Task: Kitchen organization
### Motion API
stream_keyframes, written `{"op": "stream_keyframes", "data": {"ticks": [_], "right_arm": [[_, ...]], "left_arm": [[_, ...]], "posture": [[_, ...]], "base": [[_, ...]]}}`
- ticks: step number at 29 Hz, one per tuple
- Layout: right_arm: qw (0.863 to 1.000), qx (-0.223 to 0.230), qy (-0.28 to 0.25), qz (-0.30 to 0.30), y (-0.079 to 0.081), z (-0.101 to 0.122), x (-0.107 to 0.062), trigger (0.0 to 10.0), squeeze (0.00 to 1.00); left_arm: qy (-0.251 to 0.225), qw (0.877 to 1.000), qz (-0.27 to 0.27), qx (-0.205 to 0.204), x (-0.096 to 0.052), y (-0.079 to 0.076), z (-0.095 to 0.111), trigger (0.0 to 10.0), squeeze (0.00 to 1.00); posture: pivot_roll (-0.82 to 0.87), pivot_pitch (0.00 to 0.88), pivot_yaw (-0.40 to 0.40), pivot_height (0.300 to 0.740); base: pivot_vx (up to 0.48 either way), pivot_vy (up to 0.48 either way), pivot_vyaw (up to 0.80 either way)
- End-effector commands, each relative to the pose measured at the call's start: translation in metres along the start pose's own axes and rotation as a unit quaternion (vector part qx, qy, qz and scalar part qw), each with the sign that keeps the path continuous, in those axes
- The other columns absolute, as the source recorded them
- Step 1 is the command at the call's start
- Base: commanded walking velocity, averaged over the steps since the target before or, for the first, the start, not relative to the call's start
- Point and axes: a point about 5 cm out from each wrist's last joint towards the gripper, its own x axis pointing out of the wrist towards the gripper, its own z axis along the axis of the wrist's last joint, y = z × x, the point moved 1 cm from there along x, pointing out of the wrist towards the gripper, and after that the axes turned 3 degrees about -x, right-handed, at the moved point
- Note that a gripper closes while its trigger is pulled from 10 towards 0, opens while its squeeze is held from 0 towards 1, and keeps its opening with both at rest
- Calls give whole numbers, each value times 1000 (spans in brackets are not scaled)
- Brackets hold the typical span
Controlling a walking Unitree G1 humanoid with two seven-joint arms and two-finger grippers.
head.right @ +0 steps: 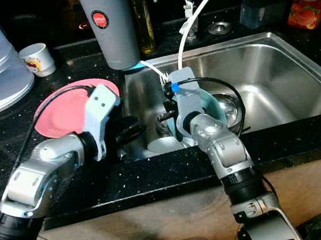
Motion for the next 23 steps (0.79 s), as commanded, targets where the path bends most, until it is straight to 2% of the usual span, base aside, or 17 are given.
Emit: {"op": "stream_keyframes", "data": {"ticks": [1,13,14,15,16,17,20,21,22,23], "right_arm": [[1000,-11,26,12,4,-9,1,10000,0],[997,-41,64,35,8,-20,0,10000,0],[996,-42,66,38,9,-21,0,10000,592],[996,-42,66,38,9,-21,0,10000,592],[996,-42,68,39,9,-21,0,10000,851],[996,-43,68,40,9,-21,0,10000,1000],[996,-50,67,35,8,-20,0,10000,1000],[996,-55,65,28,6,-18,0,10000,663],[996,-55,65,28,6,-18,0,10000,663],[996,-57,63,24,4,-17,0,10000,43]], "left_arm": [[21,1000,-1,10,-2,-2,-6,10000,0],[45,998,14,29,-3,3,-13,10000,0],[45,998,15,28,-4,3,-13,10000,0],[45,998,15,28,-4,3,-13,10000,0],[44,998,17,29,-4,4,-13,10000,0],[44,998,18,30,-4,4,-13,10000,0],[39,998,30,31,-4,8,-11,10000,0],[31,998,47,26,-5,12,-7,10000,0],[31,998,47,26,-5,12,-7,10000,0],[27,998,58,26,-5,16,-5,10000,0]], "posture": [[16,7,65,740],[17,0,64,740],[17,0,64,740],[17,0,64,740],[17,2,64,740],[17,2,64,740],[17,3,64,740],[15,5,63,740],[15,5,63,740],[15,8,63,740]], "base": [[0,0,0],[0,0,0],[0,0,0],[0,0,0],[0,0,0],[0,0,0],[0,0,0],[0,0,0],[0,0,0],[0,0,0]]}}
